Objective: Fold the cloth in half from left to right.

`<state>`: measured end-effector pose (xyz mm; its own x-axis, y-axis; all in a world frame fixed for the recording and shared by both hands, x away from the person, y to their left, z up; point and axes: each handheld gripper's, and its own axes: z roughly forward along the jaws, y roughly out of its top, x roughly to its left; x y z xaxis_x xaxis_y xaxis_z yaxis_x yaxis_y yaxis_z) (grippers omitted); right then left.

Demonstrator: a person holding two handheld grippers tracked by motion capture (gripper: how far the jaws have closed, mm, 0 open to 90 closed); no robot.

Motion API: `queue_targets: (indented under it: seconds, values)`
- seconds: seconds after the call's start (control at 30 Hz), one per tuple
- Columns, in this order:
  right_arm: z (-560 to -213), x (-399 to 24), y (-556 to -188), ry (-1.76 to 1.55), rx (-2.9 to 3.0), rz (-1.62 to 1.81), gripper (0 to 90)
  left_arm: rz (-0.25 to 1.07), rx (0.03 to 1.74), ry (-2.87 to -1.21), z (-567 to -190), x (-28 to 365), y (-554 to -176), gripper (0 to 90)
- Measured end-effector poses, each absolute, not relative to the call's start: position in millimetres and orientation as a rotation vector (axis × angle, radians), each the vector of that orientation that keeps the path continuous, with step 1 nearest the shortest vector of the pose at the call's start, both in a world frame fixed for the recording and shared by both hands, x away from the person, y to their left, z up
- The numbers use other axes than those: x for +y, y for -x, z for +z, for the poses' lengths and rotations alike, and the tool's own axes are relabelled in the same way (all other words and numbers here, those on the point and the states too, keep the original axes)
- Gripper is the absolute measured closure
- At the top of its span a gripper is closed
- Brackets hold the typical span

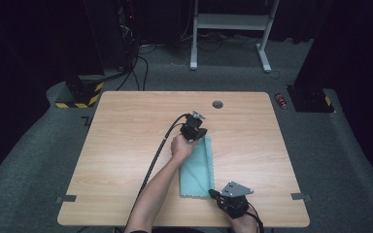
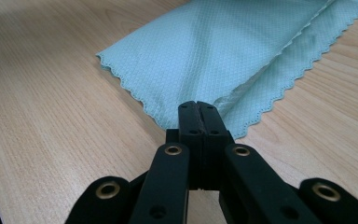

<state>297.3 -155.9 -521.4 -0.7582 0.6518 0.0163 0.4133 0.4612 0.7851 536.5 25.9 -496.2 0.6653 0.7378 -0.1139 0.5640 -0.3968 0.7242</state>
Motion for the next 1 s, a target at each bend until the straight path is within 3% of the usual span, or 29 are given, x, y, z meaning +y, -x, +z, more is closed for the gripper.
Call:
queue_targets:
  seconds: [1.0]
  values:
    - [-522, -163, -299, -0.956, 2.437, 1.149, 87.1, 0.309, 0.983, -2.145, -507, 7, -540, 89.9]
